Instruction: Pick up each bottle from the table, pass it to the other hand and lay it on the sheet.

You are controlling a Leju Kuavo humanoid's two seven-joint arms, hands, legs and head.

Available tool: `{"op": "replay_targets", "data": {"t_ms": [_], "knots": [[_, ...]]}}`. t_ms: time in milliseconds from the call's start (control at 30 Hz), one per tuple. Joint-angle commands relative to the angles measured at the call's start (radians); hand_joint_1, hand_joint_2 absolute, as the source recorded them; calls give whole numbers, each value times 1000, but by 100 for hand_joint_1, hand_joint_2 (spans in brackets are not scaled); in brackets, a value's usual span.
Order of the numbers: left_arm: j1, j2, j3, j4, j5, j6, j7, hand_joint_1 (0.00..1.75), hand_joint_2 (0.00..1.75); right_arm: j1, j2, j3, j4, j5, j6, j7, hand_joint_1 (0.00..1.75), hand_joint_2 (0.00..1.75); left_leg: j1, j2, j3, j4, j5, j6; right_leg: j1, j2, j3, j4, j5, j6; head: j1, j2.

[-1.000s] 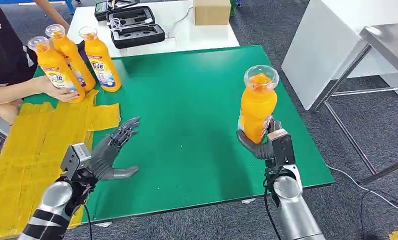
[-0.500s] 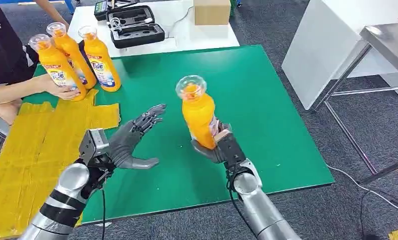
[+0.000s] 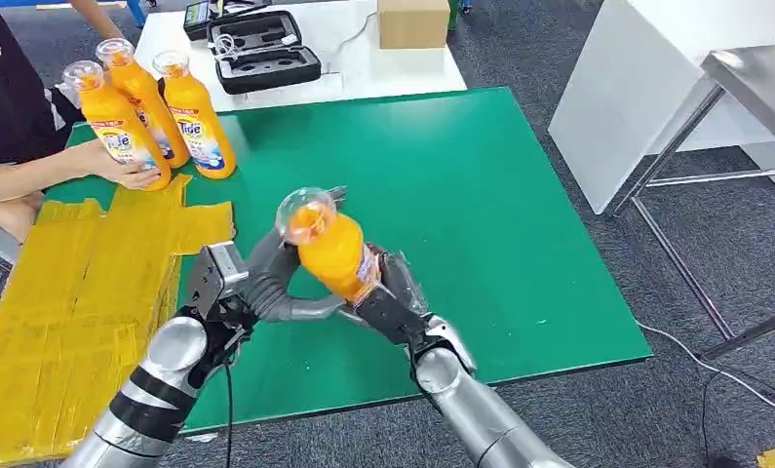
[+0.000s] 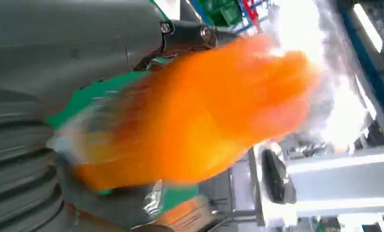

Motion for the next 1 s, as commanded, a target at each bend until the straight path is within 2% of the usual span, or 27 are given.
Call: {"op": "replay_targets", "data": {"t_ms": [33, 133, 300, 633, 667, 700, 1000], "knots": [[-78, -102, -119, 165, -119, 174, 11, 0, 175, -62, 11, 147, 119, 59, -24, 3, 175, 175, 0, -5, 5, 1, -2, 0, 0, -2, 6, 0, -3, -1, 0, 0], [-108, -119, -126, 212, -162, 233, -2, 0, 175, -63, 17, 182, 124, 85, -37, 10, 175, 175, 0, -4, 4, 1, -2, 0, 0, -1, 5, 1, -3, -1, 0, 0], [-108, -119, -126, 212, -162, 233, -2, 0, 175, -63, 17, 182, 124, 85, -37, 10, 175, 175, 0, -2, 1, 0, 0, 0, 0, 0, 1, 0, 0, -1, 0, 0], [-105, -118, -128, 209, -182, 251, -7, 0, 175, -67, 16, 187, 126, 83, -32, 10, 175, 175, 1, -3, 4, 1, -3, -1, 1, 0, 4, 1, -3, -1, 0, 0], [-103, -119, -129, 211, -198, 271, -14, 5, 175, -68, 16, 190, 128, 85, -35, 11, 175, 175, 0, -2, 2, 1, -2, 0, 0, 0, 3, 0, -2, -1, 0, 0], [-100, -120, -128, 210, -199, 273, -17, 175, 175, -68, 16, 191, 129, 85, -35, 12, 175, 175, 0, -2, 1, 0, -1, 0, 0, 0, 1, 0, -1, -1, 0, 0], [-95, -113, -108, 213, -179, 270, -32, 175, 175, -80, 20, 179, 153, 57, -48, 6, 175, 175, 1, -1, 2, 0, -1, -1, 0, 1, 3, 0, -1, -1, 0, 0]]}}
